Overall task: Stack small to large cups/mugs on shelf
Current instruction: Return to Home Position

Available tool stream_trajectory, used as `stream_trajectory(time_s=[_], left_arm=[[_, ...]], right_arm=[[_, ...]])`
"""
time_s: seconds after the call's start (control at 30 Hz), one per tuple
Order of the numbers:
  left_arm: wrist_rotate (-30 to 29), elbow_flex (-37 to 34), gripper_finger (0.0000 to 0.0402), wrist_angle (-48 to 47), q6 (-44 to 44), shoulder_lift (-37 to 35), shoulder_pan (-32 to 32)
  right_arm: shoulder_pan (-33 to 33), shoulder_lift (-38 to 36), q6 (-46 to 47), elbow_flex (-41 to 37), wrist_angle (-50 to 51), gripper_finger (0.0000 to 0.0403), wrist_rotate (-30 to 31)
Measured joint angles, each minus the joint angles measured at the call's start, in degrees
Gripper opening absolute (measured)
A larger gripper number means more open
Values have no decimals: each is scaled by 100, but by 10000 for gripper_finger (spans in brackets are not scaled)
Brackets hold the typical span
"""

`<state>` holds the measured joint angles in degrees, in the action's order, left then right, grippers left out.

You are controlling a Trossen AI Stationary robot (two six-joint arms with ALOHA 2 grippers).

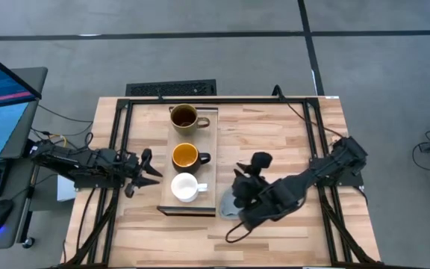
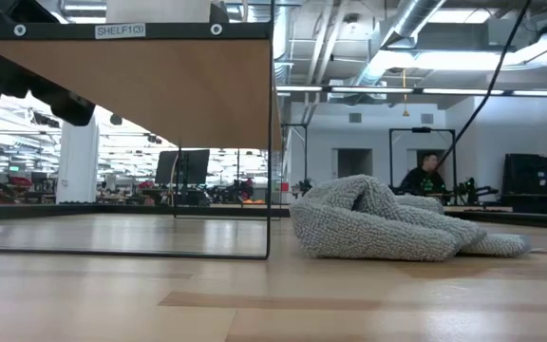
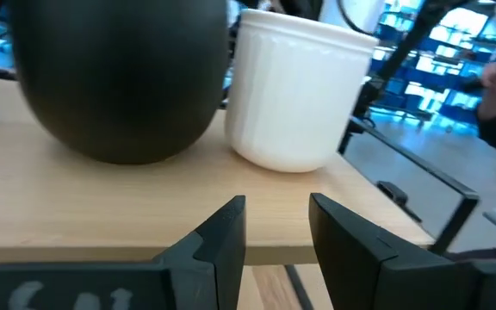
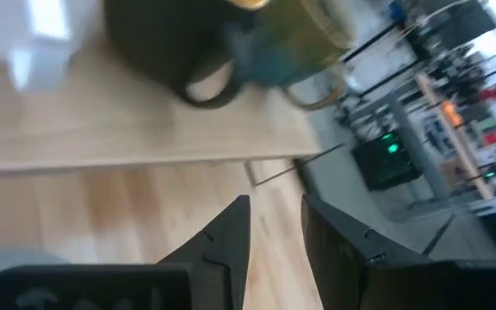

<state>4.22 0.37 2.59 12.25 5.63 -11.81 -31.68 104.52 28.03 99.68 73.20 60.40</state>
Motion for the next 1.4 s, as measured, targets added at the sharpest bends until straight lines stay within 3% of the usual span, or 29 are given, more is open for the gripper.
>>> stream_trajectory(time_s=[0.13,0.33,0.63,0.93,1.17,1.4], left_arm=[[197,33,119,69,-73,-2,0],[453,324,119,-13,-387,-7,-1],[362,520,119,-387,-861,-4,0],[305,533,119,-570,-885,-213,132],[453,609,119,-994,-816,-536,349],[606,629,119,-945,-965,-553,569]], right_arm=[[-37,-445,7,-396,-40,128,291],[109,-1228,-9,-1641,-727,128,295],[364,-2406,-1275,-3741,-3529,127,212],[952,-3172,-3091,-5358,-6856,127,-1246],[1221,-3625,-3277,-6152,-7778,127,-1422],[1334,-4032,-3260,-7104,-8993,127,-2050]])
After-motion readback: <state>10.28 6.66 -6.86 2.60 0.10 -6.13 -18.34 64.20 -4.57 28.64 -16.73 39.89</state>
